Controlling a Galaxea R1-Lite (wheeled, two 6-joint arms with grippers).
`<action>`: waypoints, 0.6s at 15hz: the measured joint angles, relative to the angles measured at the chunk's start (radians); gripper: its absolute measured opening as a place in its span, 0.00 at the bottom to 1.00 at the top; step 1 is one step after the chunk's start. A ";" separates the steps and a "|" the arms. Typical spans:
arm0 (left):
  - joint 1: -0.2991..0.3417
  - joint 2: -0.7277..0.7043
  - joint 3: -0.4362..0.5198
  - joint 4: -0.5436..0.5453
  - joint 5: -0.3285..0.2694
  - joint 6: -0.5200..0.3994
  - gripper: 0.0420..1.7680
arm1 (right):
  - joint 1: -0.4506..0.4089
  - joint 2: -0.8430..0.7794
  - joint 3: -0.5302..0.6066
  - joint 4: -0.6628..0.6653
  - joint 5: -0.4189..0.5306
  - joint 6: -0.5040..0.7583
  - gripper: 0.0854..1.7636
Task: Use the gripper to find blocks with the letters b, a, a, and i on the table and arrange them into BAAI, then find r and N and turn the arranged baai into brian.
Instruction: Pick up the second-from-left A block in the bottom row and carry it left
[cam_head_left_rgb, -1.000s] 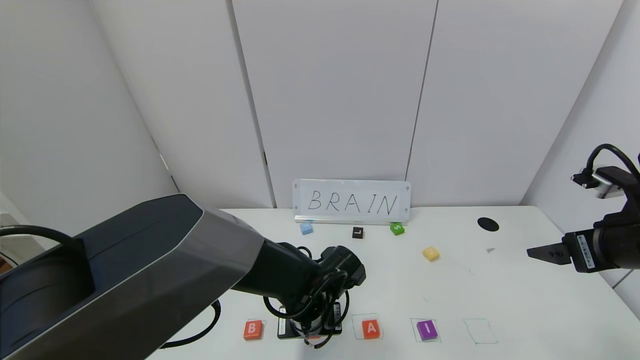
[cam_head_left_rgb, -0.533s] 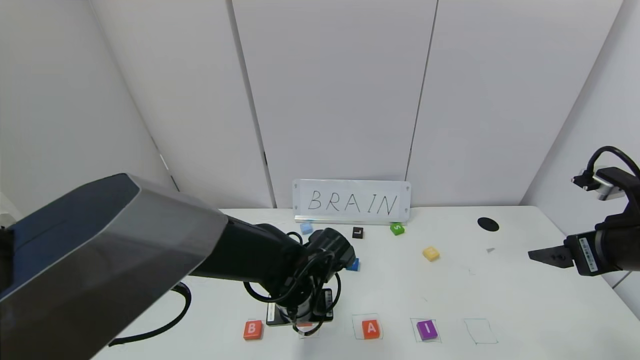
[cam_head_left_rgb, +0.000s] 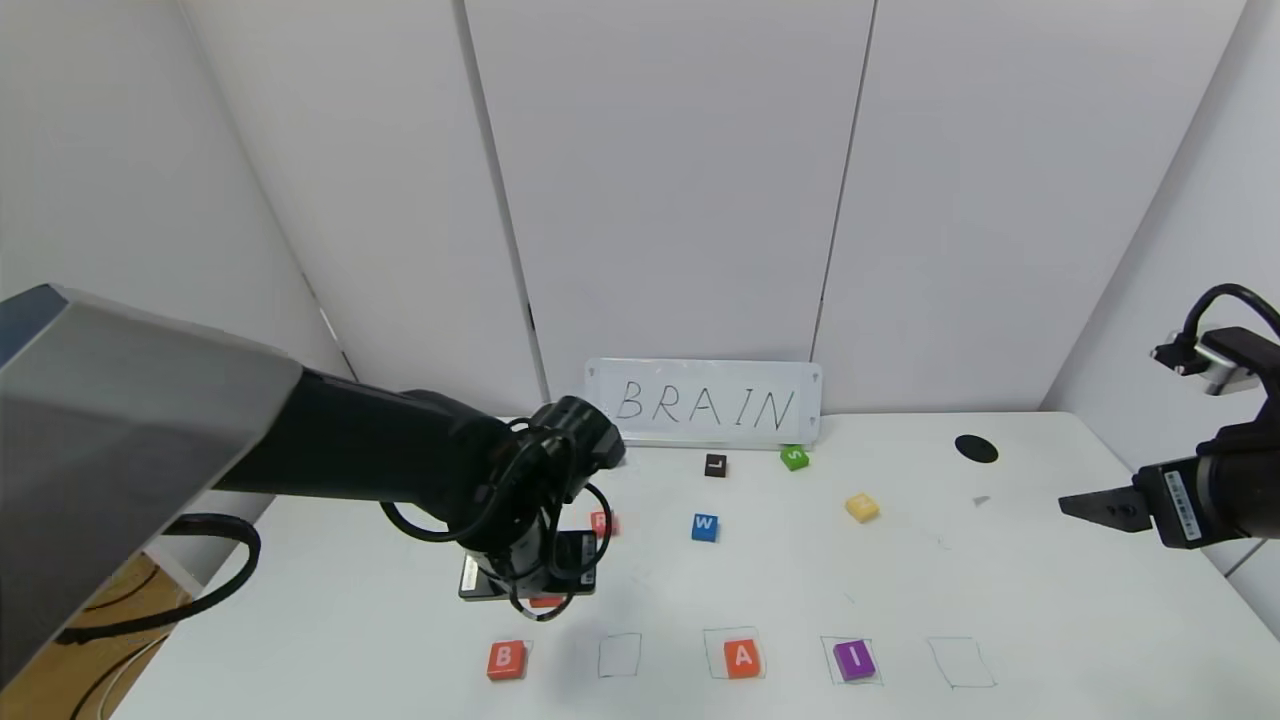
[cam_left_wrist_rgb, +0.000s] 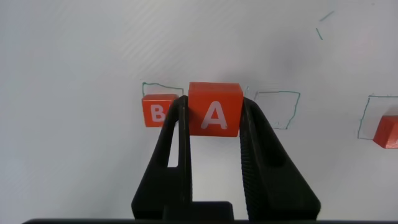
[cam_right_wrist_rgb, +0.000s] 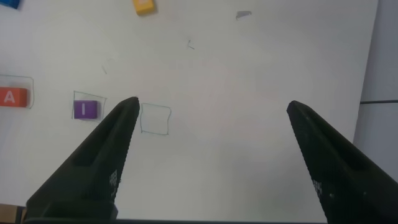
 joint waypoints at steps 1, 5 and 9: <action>0.024 -0.005 0.005 -0.001 -0.001 0.018 0.27 | 0.000 -0.003 0.000 0.002 0.000 0.001 0.97; 0.109 -0.015 0.024 -0.007 -0.003 0.078 0.27 | 0.000 -0.014 -0.001 -0.003 0.003 0.001 0.97; 0.214 -0.028 0.025 -0.013 -0.055 0.194 0.27 | 0.000 -0.016 0.002 -0.003 0.003 0.000 0.97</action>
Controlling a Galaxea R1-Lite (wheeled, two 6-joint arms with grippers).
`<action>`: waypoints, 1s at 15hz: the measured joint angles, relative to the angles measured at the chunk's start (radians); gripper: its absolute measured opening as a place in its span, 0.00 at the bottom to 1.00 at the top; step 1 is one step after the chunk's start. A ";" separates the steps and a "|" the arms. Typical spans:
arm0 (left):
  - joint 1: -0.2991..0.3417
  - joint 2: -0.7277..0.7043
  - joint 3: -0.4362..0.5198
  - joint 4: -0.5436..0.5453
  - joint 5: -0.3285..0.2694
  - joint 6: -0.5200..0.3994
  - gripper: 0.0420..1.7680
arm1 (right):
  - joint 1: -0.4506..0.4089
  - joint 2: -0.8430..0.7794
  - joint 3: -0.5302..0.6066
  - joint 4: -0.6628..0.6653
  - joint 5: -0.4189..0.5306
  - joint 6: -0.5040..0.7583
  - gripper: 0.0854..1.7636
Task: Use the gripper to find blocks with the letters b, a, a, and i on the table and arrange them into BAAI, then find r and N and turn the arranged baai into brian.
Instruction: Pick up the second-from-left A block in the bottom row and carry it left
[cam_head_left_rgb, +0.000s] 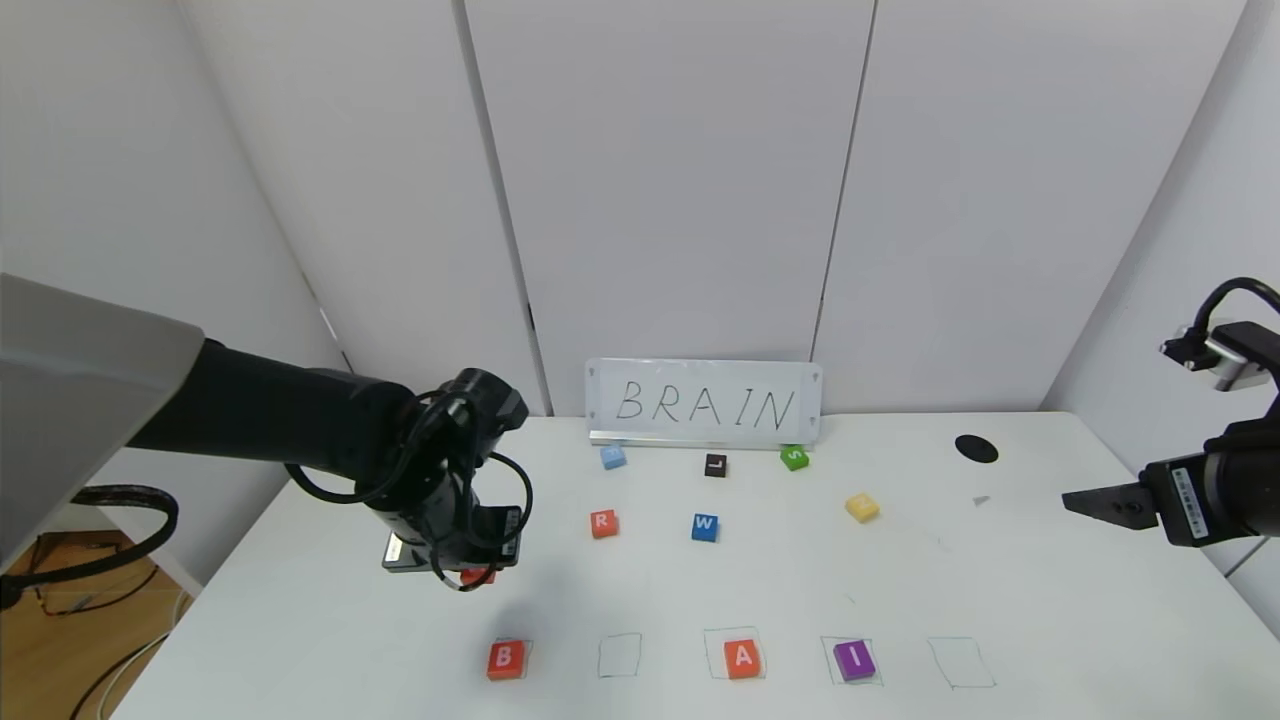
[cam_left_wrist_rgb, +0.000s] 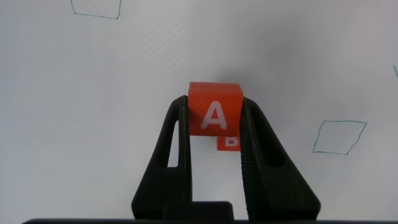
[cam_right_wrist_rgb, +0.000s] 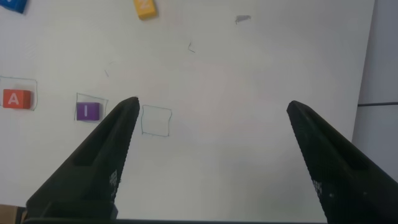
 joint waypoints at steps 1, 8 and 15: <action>0.028 -0.003 -0.001 -0.004 -0.014 0.029 0.27 | 0.000 0.000 0.000 0.000 0.001 -0.001 0.97; 0.195 0.024 0.013 -0.104 -0.058 0.211 0.27 | 0.000 0.002 0.003 0.000 -0.003 -0.003 0.97; 0.293 0.119 0.007 -0.196 -0.099 0.297 0.27 | -0.002 0.008 0.003 0.000 -0.004 -0.003 0.97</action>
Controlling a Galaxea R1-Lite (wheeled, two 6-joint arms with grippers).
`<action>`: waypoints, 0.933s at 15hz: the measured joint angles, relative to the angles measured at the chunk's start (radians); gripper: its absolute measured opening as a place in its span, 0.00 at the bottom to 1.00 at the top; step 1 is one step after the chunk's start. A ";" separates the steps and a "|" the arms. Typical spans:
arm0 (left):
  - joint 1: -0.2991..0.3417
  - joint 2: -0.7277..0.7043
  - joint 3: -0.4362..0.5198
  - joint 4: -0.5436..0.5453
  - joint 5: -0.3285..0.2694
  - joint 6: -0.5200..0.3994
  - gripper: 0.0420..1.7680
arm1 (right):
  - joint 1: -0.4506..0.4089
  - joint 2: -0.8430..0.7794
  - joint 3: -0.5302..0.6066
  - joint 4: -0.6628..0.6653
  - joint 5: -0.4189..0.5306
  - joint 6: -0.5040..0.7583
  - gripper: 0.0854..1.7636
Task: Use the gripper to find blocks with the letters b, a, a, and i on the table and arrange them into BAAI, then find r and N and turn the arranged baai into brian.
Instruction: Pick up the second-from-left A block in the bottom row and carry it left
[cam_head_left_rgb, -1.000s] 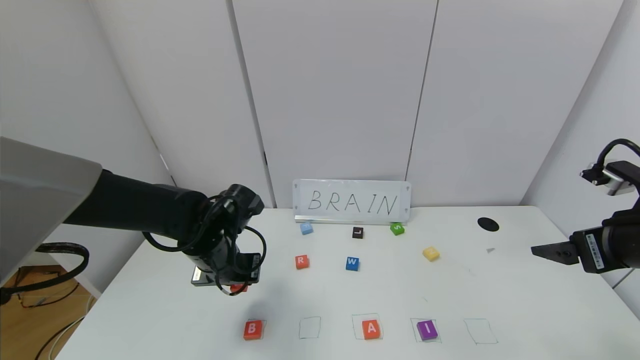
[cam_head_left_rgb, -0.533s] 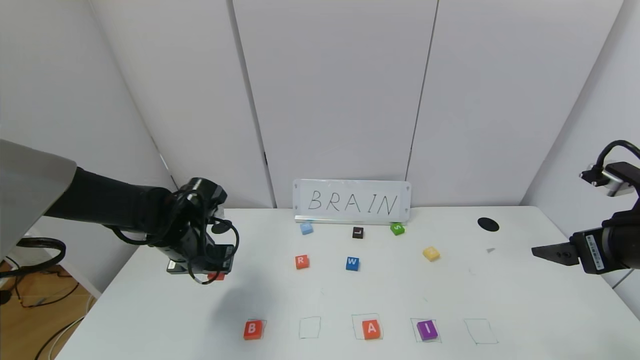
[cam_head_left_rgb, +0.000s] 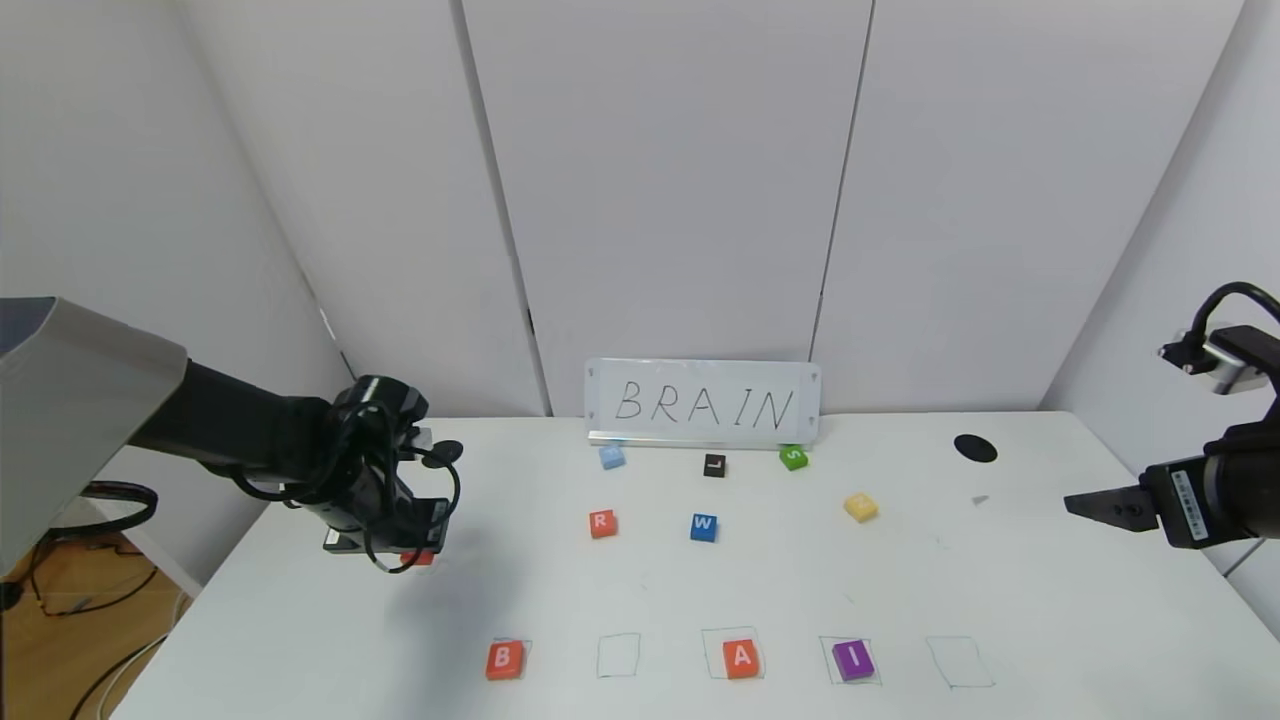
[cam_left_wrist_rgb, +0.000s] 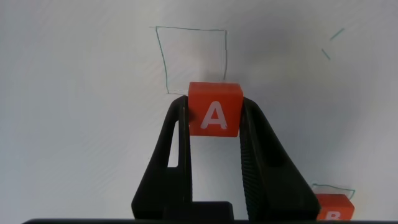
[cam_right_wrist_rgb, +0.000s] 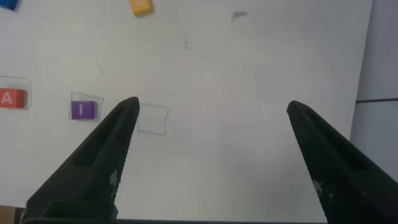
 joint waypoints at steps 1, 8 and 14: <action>0.009 0.011 -0.002 -0.001 -0.001 0.007 0.27 | 0.001 0.001 0.000 0.000 0.000 0.000 0.97; 0.019 0.060 -0.017 -0.044 0.000 0.024 0.27 | 0.004 0.006 0.002 0.000 0.000 0.000 0.97; 0.021 0.084 -0.040 -0.044 0.001 0.025 0.27 | 0.010 0.008 0.003 0.000 0.000 0.000 0.97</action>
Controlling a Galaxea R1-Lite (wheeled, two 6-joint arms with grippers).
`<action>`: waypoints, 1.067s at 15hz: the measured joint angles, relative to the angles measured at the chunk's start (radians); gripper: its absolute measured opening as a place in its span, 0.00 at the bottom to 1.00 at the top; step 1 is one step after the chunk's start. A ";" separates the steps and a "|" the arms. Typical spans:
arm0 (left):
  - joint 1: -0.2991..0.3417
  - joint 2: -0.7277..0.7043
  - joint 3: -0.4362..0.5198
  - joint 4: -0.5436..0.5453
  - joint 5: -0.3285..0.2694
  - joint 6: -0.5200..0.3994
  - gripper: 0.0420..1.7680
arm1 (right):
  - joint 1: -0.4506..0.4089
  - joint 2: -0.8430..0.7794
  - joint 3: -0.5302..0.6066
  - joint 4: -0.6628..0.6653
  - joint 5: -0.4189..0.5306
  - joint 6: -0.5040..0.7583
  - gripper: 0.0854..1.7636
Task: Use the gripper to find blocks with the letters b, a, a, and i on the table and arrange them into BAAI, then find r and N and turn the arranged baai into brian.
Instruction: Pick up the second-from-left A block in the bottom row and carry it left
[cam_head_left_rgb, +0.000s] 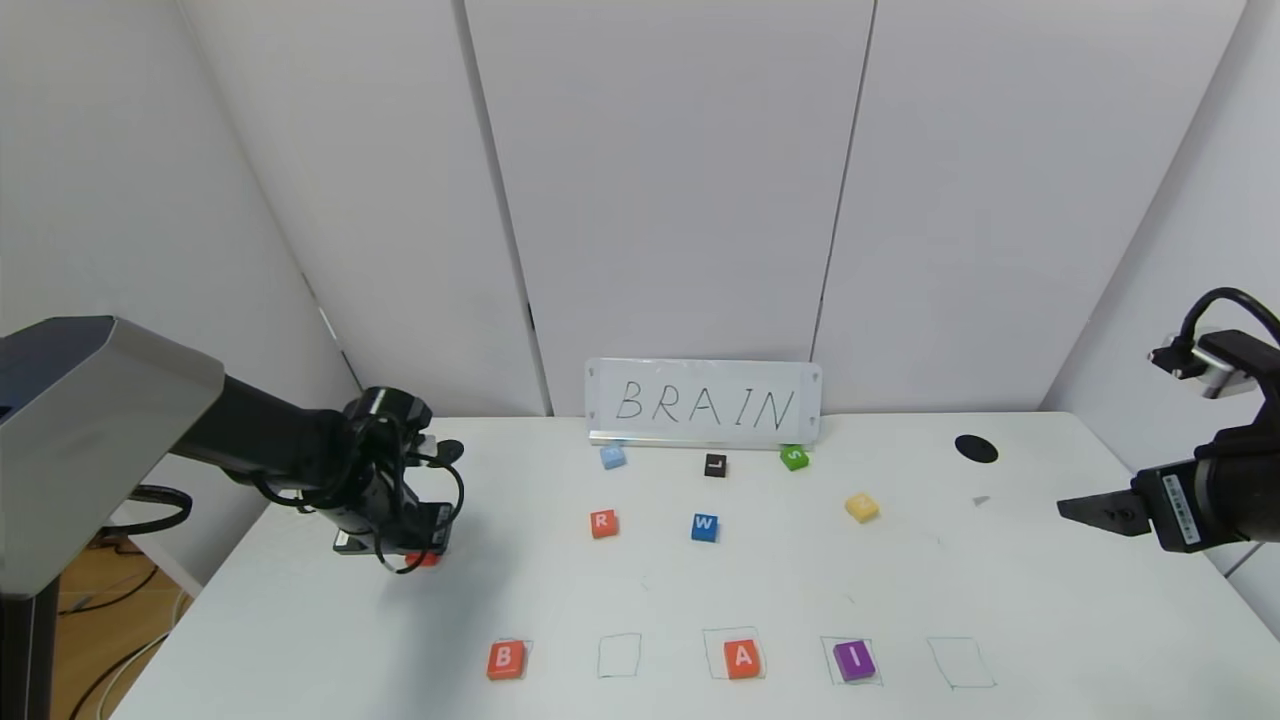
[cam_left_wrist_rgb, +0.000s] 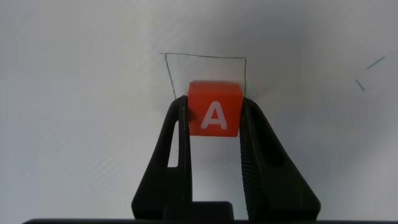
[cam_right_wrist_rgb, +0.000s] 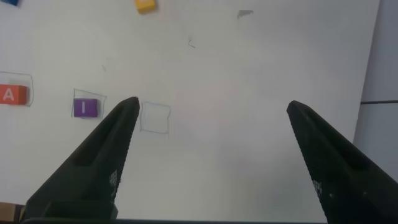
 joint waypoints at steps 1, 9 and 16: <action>0.001 0.001 -0.001 0.000 0.000 0.000 0.27 | 0.001 0.000 0.000 0.000 0.000 0.000 0.97; -0.001 0.002 -0.002 0.003 0.000 0.000 0.45 | 0.001 0.001 0.000 0.000 0.000 -0.001 0.97; -0.002 -0.001 -0.003 0.000 0.000 -0.001 0.76 | 0.001 0.000 0.000 0.000 0.000 -0.001 0.97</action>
